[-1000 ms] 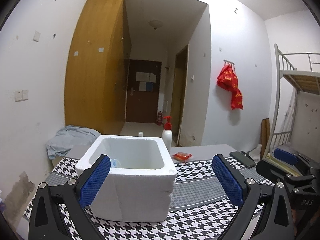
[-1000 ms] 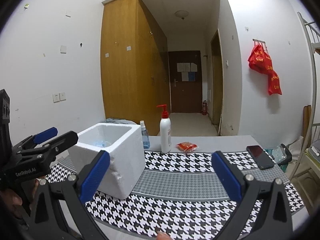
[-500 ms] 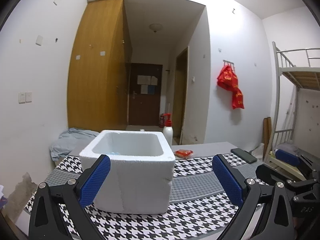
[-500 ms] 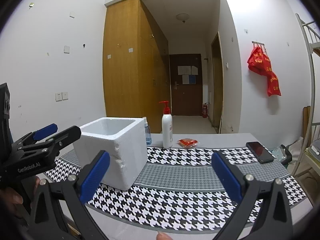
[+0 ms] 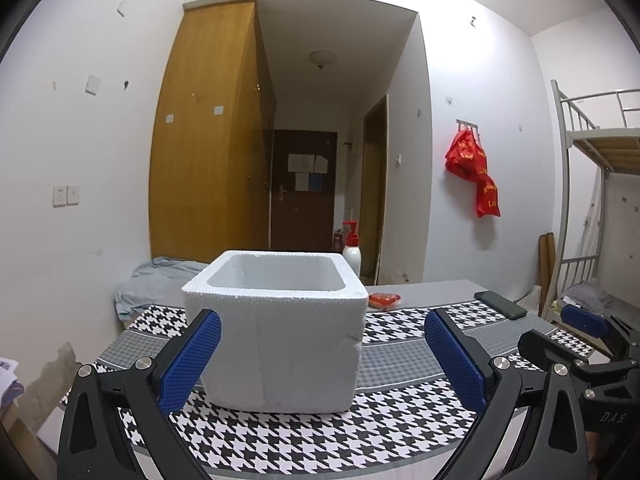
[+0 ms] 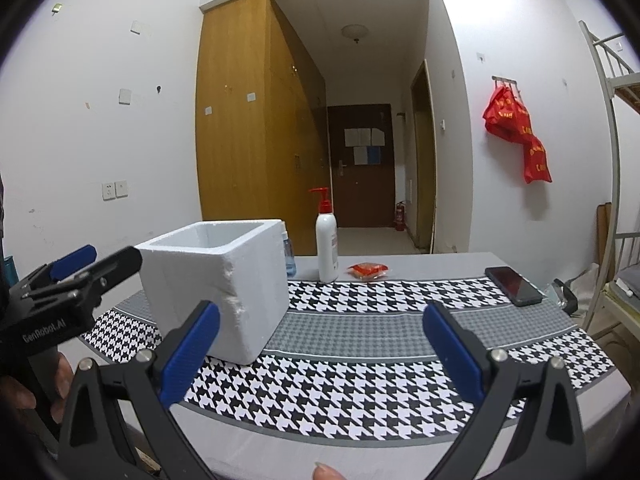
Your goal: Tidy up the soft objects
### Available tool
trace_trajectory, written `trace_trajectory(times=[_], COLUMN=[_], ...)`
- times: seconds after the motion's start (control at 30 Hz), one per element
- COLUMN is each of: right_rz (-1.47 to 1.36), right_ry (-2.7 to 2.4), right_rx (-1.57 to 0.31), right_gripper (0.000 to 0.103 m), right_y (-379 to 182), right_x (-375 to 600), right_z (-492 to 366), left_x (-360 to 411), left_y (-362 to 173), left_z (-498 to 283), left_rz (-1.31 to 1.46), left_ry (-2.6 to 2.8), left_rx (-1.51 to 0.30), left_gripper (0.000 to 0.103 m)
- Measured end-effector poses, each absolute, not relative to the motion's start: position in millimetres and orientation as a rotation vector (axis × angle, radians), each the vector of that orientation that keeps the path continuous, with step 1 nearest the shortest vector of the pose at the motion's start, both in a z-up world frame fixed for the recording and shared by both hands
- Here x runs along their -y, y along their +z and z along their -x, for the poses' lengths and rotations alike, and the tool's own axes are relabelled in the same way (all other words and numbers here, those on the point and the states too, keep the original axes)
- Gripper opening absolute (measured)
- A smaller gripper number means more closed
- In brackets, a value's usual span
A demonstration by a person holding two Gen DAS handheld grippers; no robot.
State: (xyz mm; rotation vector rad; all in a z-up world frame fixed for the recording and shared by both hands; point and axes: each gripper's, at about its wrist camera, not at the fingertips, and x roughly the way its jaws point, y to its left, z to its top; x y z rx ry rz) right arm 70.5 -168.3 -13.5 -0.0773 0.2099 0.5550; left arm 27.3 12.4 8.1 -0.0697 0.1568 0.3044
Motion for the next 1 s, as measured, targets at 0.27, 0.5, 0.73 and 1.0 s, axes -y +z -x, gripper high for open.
trace_trajectory(times=[0.27, 0.5, 0.73, 1.0], right_rz=[0.078, 0.082, 0.076, 0.057], right_ry=[0.552, 0.558, 0.551, 0.538], right_rx=[-0.195, -0.201, -0.196, -0.193], right_gripper=[0.103, 0.103, 0.103, 0.103], right_y=[-13, -18, -24, -27], right_x=[170, 171, 179, 185], right_z=[-57, -40, -25, -13], left_x=[-8, 1, 4, 12], left_y=[6, 0, -8, -13], left_z=[-12, 7, 23, 37], left_rz=[0.055, 0.035, 0.032, 0.015], left_ry=[0.309, 0.317, 0.327, 0.333], left_rx=[-0.152, -0.148, -0.138, -0.14], left_gripper=[0.102, 0.102, 0.102, 0.102])
